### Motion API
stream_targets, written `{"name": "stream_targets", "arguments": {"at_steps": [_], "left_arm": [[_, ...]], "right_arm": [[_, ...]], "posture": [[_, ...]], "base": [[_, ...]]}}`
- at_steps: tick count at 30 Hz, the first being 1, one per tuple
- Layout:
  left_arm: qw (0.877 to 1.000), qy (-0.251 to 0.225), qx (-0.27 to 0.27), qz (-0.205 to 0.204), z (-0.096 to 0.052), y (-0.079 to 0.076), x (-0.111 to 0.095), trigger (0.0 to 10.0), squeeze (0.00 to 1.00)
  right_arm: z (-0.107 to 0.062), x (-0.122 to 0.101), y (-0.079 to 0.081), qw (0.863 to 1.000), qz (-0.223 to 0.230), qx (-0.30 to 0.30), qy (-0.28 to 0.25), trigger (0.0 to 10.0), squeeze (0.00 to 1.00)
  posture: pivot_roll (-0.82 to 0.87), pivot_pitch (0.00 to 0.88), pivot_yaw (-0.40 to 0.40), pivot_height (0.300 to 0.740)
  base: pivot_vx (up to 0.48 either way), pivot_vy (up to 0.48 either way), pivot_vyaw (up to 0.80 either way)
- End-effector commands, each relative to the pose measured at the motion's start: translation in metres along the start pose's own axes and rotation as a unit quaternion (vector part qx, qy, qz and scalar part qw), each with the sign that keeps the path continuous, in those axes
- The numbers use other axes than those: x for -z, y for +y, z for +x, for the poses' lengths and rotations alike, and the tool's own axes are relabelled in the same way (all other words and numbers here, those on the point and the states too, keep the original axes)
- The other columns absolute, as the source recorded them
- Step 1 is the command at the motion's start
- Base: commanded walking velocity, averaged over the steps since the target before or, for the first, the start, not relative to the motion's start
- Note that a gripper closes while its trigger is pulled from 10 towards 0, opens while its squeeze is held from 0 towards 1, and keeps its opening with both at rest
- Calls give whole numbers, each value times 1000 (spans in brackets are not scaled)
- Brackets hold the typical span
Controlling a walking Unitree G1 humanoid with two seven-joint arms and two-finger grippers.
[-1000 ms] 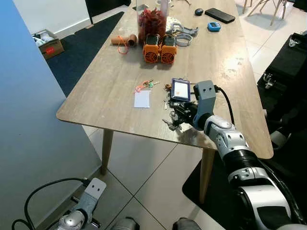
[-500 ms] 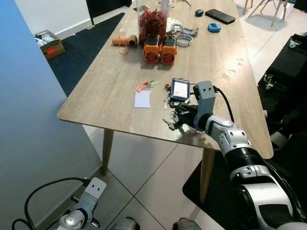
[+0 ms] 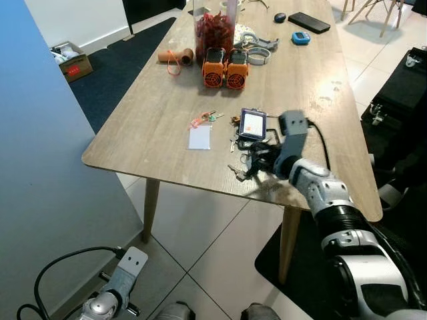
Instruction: Hang keys on a hook
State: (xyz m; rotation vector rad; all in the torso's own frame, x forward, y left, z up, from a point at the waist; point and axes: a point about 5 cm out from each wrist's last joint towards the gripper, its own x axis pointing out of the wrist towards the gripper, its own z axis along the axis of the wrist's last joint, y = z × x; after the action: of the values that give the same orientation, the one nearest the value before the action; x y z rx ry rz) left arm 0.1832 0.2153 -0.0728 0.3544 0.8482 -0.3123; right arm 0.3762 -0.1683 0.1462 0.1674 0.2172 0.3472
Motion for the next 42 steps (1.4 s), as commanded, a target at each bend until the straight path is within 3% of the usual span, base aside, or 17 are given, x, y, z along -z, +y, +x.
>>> {"name": "stream_targets", "arguments": {"at_steps": [1,4,5,7,8,10,11,15,16,17,18,19,20,35,39,42], "left_arm": [[1000,13,3,-3,-1,-4,6,10000,0],[1000,13,2,-3,-1,-3,6,10000,0],[1000,13,3,-3,-1,-3,5,10000,0],[1000,13,3,-2,-1,-3,5,10000,0],[1000,13,3,-2,-1,-3,5,10000,0],[1000,13,3,-1,-1,-3,5,10000,0],[1000,13,3,-1,-1,-3,5,10000,0],[1000,13,3,-1,-1,-3,5,10000,0],[1000,13,2,-1,-1,-2,5,10000,0],[1000,13,2,-1,-1,-2,5,10000,0],[1000,13,2,-1,-1,-2,5,10000,0],[1000,13,2,-1,-1,-2,5,10000,0],[1000,13,1,-1,0,-2,4,10000,0],[1000,14,3,9,0,-1,2,10000,0],[1000,14,1,11,0,-1,2,10000,0],[1000,14,1,10,0,-1,2,10000,0]], "right_arm": [[-3,0,-4,1000,12,13,-17,0,0],[-4,1,-4,1000,16,18,-17,0,0],[-4,3,-4,1000,17,18,-15,9098,0],[-3,4,-2,1000,18,16,-15,9098,0],[-3,4,1,1000,23,11,-17,10000,0],[-2,4,4,999,27,5,-20,10000,0],[0,4,8,999,32,-1,-23,10000,263],[1,4,10,999,35,-4,-24,10000,263],[2,3,13,999,36,-8,-25,10000,1000],[2,3,13,999,36,-8,-25,10000,1000],[4,3,15,999,34,-9,-26,10000,843],[4,3,15,999,34,-9,-26,10000,843],[5,2,17,999,32,-9,-26,10000,0],[11,9,27,999,32,-16,-8,10000,0],[12,4,35,998,51,-29,-28,10000,0],[10,3,32,996,73,-14,-47,10000,0]], "posture": [[55,122,9,740],[52,123,12,740],[52,123,12,740],[52,124,12,740],[51,125,13,740],[52,125,12,740],[52,125,12,740],[53,125,12,740],[54,123,12,740],[54,123,12,740],[55,123,12,740],[55,123,12,740],[55,123,12,740],[58,126,15,740],[61,123,11,740],[63,118,11,740]], "base": [[0,0,0],[0,0,0],[0,0,0],[0,0,0],[0,0,0],[0,0,0],[0,0,0],[0,0,0],[0,0,0],[0,0,0],[0,0,0],[0,0,0],[0,0,0],[0,0,0],[0,0,0],[0,0,0]]}}
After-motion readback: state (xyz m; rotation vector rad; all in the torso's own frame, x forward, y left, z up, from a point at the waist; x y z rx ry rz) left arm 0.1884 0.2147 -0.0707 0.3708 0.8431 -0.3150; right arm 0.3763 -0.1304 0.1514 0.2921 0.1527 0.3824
